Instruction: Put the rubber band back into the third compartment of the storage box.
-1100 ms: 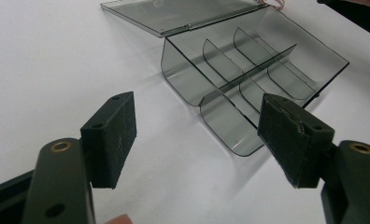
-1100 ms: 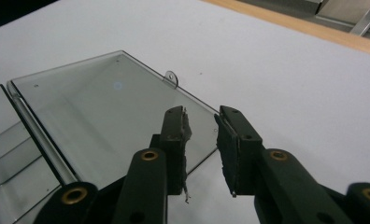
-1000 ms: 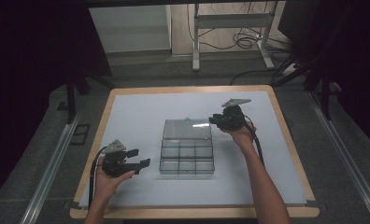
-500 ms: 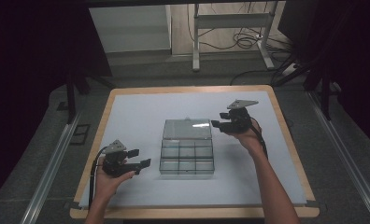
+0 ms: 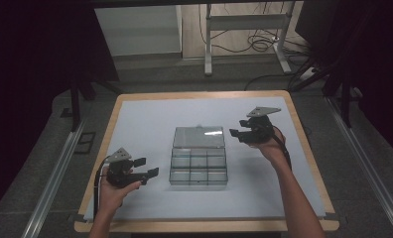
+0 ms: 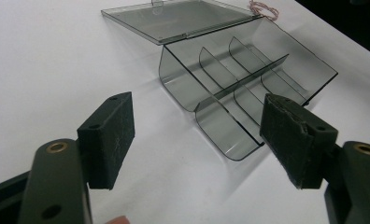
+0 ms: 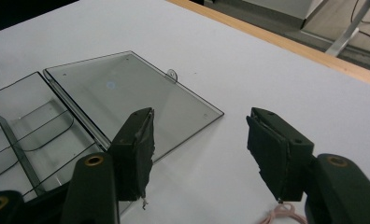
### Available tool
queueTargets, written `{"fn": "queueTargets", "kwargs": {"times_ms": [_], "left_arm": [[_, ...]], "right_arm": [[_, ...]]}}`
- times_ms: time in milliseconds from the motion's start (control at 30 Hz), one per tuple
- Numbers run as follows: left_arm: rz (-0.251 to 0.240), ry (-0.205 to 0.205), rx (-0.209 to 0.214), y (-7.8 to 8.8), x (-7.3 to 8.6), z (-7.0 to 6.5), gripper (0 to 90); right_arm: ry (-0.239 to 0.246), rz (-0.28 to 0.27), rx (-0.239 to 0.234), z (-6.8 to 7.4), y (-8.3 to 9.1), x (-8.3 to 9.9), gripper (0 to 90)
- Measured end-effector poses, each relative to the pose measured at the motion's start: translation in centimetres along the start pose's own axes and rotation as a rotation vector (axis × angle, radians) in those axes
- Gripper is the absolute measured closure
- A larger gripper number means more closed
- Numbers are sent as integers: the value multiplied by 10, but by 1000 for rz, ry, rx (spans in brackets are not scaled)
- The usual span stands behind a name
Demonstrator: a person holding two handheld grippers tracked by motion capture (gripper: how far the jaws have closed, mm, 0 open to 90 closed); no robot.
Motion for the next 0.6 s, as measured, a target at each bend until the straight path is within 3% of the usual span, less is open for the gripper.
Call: {"fn": "queueTargets", "kwargs": {"times_ms": [300, 600], "left_arm": [[8, -1, 6, -2, 1, -1, 260], [15, 4, 5, -4, 2, -1, 253]], "right_arm": [[-28, 60, 35, -10, 5, 3, 426], [-74, 120, 88, -31, 10, 8, 464]]}}
Point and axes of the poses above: each handheld gripper's, and its own axes: y roughly backward along the jaws, x roughly out of its underside, z roughly to its left, the point moved 6 cm from there along -y, roughly forward along the jaws, and after that the axes turned 10 degrees about -y, right-handed, at the moved point
